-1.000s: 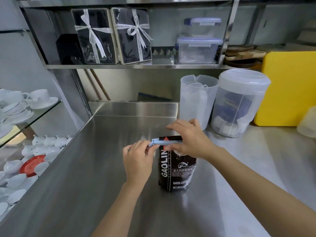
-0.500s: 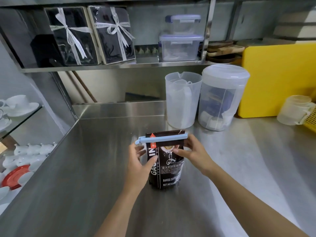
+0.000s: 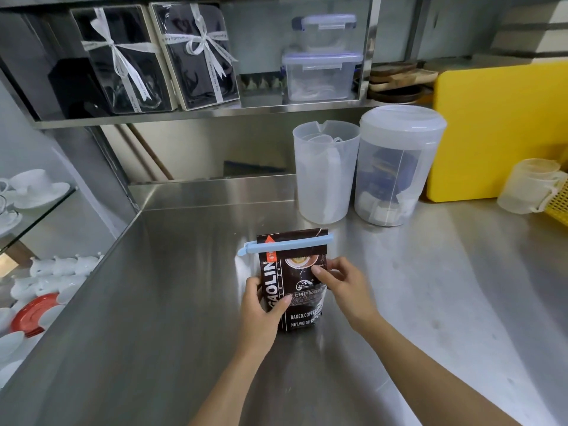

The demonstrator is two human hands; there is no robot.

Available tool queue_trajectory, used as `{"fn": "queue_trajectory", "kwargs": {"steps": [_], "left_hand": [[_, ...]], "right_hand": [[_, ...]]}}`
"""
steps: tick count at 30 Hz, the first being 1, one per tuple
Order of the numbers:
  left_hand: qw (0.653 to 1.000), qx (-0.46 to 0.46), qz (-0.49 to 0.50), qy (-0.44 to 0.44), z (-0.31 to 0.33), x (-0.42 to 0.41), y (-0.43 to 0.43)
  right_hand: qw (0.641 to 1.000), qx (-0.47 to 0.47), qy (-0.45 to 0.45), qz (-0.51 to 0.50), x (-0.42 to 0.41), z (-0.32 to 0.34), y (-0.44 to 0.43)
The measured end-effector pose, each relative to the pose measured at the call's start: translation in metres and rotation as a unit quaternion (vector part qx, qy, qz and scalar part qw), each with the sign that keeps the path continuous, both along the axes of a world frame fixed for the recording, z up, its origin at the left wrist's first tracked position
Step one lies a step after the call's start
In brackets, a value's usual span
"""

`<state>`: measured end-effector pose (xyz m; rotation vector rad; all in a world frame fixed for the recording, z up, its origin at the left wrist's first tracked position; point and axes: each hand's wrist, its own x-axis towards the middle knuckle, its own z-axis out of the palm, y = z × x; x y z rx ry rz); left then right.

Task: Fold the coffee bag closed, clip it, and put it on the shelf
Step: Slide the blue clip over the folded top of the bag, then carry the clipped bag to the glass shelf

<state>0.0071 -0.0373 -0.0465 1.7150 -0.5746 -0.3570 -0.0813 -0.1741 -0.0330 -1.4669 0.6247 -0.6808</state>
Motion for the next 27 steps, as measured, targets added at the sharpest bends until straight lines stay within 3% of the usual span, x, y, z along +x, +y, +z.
{"fn": "queue_trajectory", "kwargs": {"steps": [6, 15, 27], "left_hand": [[1.000, -0.016, 0.020, 0.017, 0.003, -0.002, -0.002], [0.997, -0.025, 0.067, 0.006, 0.007, -0.011, 0.005], [0.967, -0.051, 0.232, -0.089, 0.069, -0.037, 0.140]], "right_hand": [[0.999, 0.002, -0.036, 0.033, -0.010, -0.018, 0.009], [0.982, -0.138, 0.018, 0.129, -0.015, -0.024, 0.016], [0.931, -0.217, -0.063, 0.286, 0.017, 0.034, 0.116]]}}
